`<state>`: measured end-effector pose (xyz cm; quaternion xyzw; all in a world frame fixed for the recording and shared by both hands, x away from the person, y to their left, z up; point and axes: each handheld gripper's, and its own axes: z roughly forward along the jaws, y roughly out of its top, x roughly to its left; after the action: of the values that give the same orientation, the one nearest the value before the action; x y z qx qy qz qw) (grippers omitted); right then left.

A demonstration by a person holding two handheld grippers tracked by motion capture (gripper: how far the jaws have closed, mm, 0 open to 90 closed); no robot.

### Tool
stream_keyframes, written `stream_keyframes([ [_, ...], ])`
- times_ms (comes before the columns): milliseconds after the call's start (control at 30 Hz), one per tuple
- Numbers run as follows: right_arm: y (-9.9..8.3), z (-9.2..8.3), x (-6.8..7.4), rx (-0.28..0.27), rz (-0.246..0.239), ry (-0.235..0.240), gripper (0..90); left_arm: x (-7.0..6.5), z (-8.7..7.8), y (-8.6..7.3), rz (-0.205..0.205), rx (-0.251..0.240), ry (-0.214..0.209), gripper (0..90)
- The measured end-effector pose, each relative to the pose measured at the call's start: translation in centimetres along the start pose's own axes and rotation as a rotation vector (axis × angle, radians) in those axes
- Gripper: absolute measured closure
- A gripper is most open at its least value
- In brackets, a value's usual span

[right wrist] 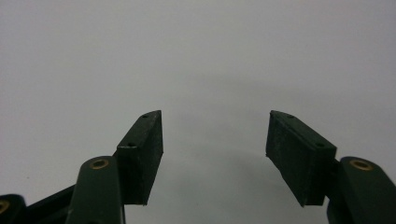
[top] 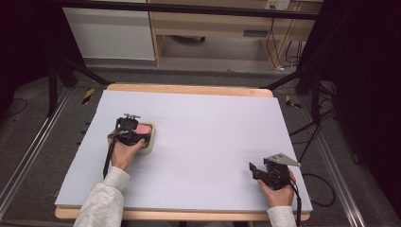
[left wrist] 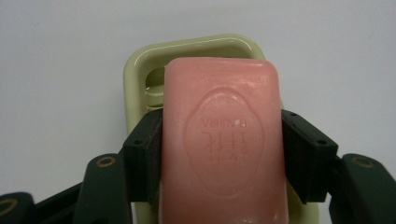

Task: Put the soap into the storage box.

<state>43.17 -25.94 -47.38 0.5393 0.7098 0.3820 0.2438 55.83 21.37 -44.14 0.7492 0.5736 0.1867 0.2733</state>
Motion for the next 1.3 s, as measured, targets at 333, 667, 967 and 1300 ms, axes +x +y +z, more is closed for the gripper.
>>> stream_keyframes([
  [333,0.0,0.0,0.0,-0.003,-0.004,-0.004,36.7,0.0,0.3,-0.1,0.003,0.002,0.002,37.1],
  [667,0.0,0.0,0.0,-0.005,-0.005,-0.007,36.6,-0.2,0.5,-0.4,0.012,-0.001,0.019,36.9],
  [967,0.0,0.0,0.0,-0.006,-0.005,-0.007,36.6,0.0,-1.0,-0.1,0.014,-0.07,0.015,30.8],
  [1300,0.0,-0.1,0.0,-0.015,-0.007,-0.011,36.7,0.6,-3.3,-1.4,0.038,-0.161,-0.047,26.9],
])
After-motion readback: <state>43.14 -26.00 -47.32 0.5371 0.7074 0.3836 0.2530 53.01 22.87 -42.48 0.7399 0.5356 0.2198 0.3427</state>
